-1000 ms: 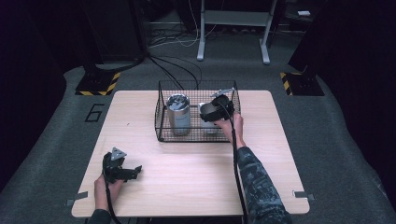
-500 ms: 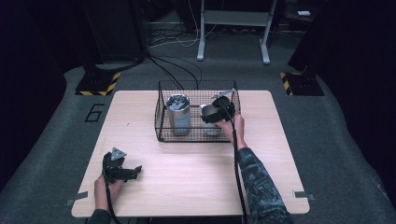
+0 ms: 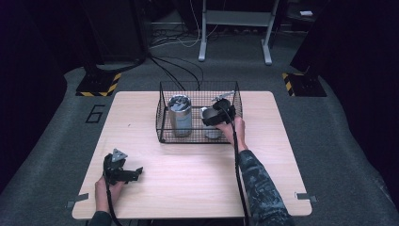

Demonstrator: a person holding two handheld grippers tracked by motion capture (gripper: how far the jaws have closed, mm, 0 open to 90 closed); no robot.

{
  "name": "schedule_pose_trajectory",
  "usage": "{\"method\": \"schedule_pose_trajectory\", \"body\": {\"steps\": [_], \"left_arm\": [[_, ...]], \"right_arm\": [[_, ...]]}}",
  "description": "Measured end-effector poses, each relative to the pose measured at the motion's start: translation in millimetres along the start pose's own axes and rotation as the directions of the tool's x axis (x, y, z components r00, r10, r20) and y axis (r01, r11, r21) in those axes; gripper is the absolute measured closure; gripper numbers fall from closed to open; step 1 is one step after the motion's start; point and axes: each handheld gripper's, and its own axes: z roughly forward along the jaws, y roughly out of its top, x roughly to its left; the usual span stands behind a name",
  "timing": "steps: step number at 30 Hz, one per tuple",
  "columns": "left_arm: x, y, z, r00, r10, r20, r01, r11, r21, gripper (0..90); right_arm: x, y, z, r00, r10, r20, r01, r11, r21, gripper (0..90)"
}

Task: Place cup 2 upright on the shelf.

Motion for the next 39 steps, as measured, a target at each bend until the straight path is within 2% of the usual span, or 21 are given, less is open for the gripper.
{"method": "schedule_pose_trajectory", "body": {"steps": [6, 13, 21, 26, 28, 33, 35, 37, 39], "left_arm": [[0.0, 0.0, 0.0, 1.0000, 0.000, 0.000, 0.000, 1.0000, 0.000, 0.4], [-0.2, 0.0, 0.1, 1.0000, -0.001, 0.000, 0.001, 1.0000, -0.001, 0.5], [-0.2, 0.0, 0.1, 1.0000, -0.001, 0.000, 0.001, 1.0000, -0.002, 0.5], [-0.1, 0.0, 0.1, 1.0000, -0.001, 0.000, 0.001, 1.0000, -0.001, 0.5], [-0.1, 0.0, 0.1, 1.0000, 0.000, 0.000, 0.000, 1.0000, -0.001, 0.5], [-0.1, 0.0, 0.0, 1.0000, 0.000, 0.000, 0.000, 1.0000, -0.001, 0.5], [-0.1, 0.0, 0.1, 1.0000, -0.001, 0.000, 0.001, 1.0000, -0.001, 0.5], [-0.2, 0.0, 0.1, 1.0000, -0.001, 0.000, 0.001, 1.0000, -0.001, 0.5], [-0.2, 0.0, 0.1, 1.0000, -0.001, 0.000, 0.001, 1.0000, -0.001, 0.5]], "right_arm": [[1.9, -1.0, -0.9, 0.9998, -0.016, 0.015, 0.015, 1.000, 0.015, 5.3], [1.8, -5.5, -3.3, 0.9995, -0.028, 0.012, 0.028, 0.999, 0.026, 4.9], [1.6, -5.4, -4.9, 0.9999, -0.014, -0.010, 0.014, 1.000, 0.015, 4.3], [3.0, -2.5, -8.4, 0.9999, 0.002, -0.013, -0.002, 1.000, -0.006, 0.0], [3.8, -1.3, -11.7, 0.9998, 0.018, -0.012, -0.018, 0.999, -0.027, 0.0], [6.1, 2.3, -23.8, 0.9999, 0.008, -0.012, -0.009, 0.998, -0.054, 0.0], [10.3, 4.1, -35.4, 0.9998, -0.016, -0.010, 0.015, 0.997, -0.073, 0.0], [12.2, 4.3, -39.2, 0.9997, -0.020, -0.010, 0.019, 0.997, -0.077, 0.0], [15.8, 3.5, -50.7, 0.9985, -0.052, -0.016, 0.050, 0.995, -0.087, 0.0]]}}
